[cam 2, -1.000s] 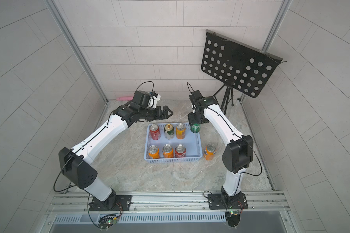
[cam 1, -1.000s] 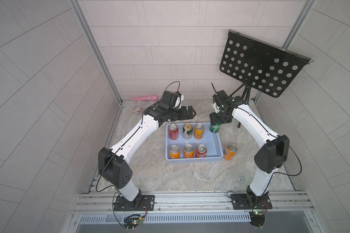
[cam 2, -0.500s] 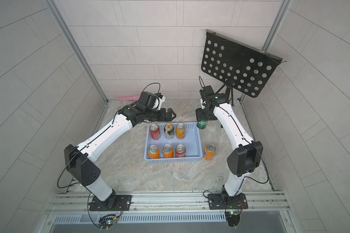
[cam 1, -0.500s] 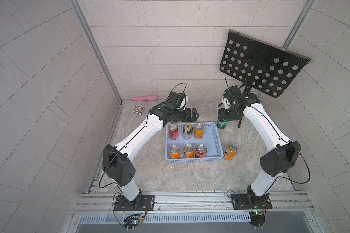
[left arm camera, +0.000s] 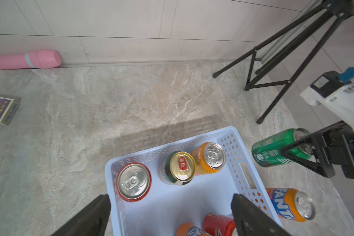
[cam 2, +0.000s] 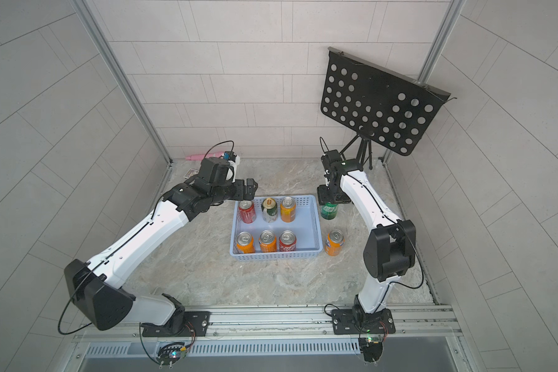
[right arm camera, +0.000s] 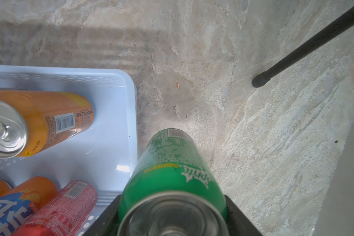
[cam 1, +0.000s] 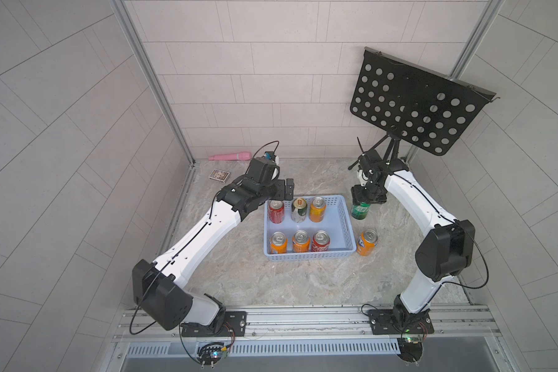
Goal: Take out the drinks from the basket
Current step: Place the drink at the center of the board.
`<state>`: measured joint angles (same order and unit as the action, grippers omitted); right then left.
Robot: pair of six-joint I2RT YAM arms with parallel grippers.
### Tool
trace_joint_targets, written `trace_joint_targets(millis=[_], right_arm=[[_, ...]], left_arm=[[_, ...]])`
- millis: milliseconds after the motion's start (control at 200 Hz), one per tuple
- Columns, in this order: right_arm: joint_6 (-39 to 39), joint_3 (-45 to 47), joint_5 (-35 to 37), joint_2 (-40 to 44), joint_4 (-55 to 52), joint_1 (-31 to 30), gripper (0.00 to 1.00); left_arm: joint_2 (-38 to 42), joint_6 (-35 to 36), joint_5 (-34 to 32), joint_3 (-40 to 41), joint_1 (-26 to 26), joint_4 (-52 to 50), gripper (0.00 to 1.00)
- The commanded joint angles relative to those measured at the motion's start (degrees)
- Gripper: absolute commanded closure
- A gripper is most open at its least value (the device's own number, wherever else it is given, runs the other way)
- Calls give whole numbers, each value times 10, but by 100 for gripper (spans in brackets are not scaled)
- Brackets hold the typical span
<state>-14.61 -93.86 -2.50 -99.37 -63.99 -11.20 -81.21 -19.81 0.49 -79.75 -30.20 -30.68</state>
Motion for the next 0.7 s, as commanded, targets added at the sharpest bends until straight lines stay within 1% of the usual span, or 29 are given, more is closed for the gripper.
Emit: trace_joint_targets(millis=[0, 85, 185, 285, 445, 695], right_arm=[[-9, 14, 14, 17, 41, 0, 91], [-10, 30, 24, 14, 51, 0, 91], [-10, 53, 34, 11, 68, 0, 91], [-12, 74, 31, 10, 90, 0, 91], [-17, 100, 30, 9, 116, 0, 91], [-16, 137, 13, 10, 145, 0, 90]], left_arm=[[12, 14, -44, 24, 10, 16, 0], [22, 15, -49, 41, 12, 27, 0], [31, 25, -48, 42, 14, 29, 0], [35, 28, -55, 48, 15, 31, 0], [25, 31, -39, 49, 16, 30, 0], [18, 27, -38, 49, 16, 32, 0]])
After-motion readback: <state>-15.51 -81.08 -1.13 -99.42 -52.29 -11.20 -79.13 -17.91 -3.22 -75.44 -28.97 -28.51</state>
